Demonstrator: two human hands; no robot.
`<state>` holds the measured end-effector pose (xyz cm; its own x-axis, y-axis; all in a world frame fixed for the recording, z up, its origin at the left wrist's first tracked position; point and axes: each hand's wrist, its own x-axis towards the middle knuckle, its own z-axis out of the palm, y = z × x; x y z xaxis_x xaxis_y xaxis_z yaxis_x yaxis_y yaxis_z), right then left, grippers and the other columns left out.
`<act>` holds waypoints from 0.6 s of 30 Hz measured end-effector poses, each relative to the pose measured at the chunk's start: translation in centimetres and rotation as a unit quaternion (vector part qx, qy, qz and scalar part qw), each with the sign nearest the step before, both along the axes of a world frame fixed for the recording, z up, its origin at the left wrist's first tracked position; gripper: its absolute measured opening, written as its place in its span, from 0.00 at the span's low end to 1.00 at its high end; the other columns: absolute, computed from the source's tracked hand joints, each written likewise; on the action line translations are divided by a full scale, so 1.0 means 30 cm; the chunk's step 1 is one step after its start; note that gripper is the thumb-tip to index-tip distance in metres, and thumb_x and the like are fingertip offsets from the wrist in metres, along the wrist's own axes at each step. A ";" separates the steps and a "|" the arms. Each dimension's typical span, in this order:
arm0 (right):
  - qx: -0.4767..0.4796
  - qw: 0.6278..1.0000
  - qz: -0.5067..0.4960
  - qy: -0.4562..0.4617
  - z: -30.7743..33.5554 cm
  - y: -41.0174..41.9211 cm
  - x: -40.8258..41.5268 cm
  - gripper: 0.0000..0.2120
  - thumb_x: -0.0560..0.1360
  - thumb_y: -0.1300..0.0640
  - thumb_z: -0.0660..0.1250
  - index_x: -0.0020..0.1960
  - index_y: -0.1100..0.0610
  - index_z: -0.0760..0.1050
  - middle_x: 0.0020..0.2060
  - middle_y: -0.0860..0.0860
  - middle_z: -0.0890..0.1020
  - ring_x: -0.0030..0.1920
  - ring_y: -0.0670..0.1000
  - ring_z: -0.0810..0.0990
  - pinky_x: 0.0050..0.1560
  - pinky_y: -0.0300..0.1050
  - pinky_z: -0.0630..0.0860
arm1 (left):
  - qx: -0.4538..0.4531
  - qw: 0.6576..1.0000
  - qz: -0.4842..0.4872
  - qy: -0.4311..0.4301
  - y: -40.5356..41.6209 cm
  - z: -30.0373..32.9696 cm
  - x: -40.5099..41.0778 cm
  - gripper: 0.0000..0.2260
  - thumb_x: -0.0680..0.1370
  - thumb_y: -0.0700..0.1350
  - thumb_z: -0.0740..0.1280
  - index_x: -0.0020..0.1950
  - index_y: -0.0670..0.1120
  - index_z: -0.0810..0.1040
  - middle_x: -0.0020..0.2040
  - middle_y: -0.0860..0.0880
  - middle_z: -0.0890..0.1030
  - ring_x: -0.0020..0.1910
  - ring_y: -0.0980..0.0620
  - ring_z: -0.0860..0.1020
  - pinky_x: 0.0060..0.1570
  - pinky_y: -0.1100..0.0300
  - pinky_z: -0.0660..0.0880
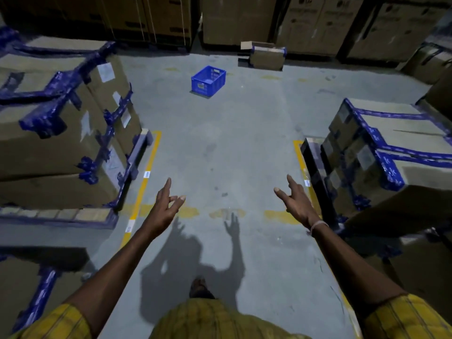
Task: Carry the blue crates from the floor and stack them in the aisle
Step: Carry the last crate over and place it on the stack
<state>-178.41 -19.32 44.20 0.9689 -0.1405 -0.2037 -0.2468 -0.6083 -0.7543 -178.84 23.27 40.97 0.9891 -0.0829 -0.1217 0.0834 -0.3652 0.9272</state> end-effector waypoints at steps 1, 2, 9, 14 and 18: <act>0.013 1.000 -0.009 -0.001 -0.007 0.009 0.075 0.44 0.70 0.24 0.62 0.80 0.38 0.50 0.76 0.49 0.61 0.56 0.52 0.80 0.62 0.62 0.76 | 0.004 1.000 -0.006 0.005 0.007 0.007 0.093 0.39 0.74 0.69 0.64 0.80 0.65 0.49 0.75 0.57 0.58 0.71 0.52 0.71 0.67 0.43 0.74; 0.020 1.000 -0.016 -0.006 -0.011 0.017 0.149 0.45 0.70 0.24 0.62 0.80 0.38 0.50 0.75 0.49 0.62 0.57 0.53 0.79 0.62 0.62 0.76 | 0.011 1.000 -0.019 0.007 0.017 0.011 0.183 0.41 0.73 0.70 0.64 0.81 0.62 0.50 0.76 0.55 0.58 0.71 0.51 0.71 0.67 0.43 0.74; 0.065 0.995 -0.077 -0.002 -0.020 0.034 0.599 0.44 0.70 0.25 0.63 0.80 0.40 0.53 0.74 0.46 0.62 0.61 0.53 0.78 0.63 0.61 0.75 | 0.037 0.995 -0.090 0.026 0.060 0.056 0.798 0.41 0.73 0.72 0.65 0.80 0.65 0.51 0.76 0.61 0.58 0.71 0.58 0.70 0.68 0.45 0.74; 0.077 0.992 -0.097 0.008 -0.075 -0.023 0.972 0.43 0.71 0.26 0.63 0.80 0.40 0.53 0.74 0.46 0.62 0.62 0.53 0.77 0.64 0.61 0.75 | 0.017 0.995 -0.098 0.029 -0.003 0.018 1.210 0.35 0.72 0.72 0.67 0.74 0.71 0.53 0.75 0.60 0.59 0.71 0.58 0.72 0.66 0.45 0.75; 0.087 0.991 -0.102 0.006 -0.123 -0.105 1.343 0.44 0.70 0.25 0.64 0.79 0.40 0.54 0.74 0.45 0.62 0.63 0.53 0.77 0.65 0.61 0.74 | 0.013 0.996 -0.085 0.029 -0.101 -0.023 1.542 0.36 0.74 0.69 0.68 0.77 0.68 0.53 0.76 0.62 0.59 0.70 0.60 0.72 0.67 0.47 0.75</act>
<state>-138.13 -22.46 40.52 0.9216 -0.2945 -0.2529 -0.3601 -0.4054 -0.8402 -132.59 20.24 40.29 0.9519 -0.2456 -0.1831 0.0718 -0.4022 0.9127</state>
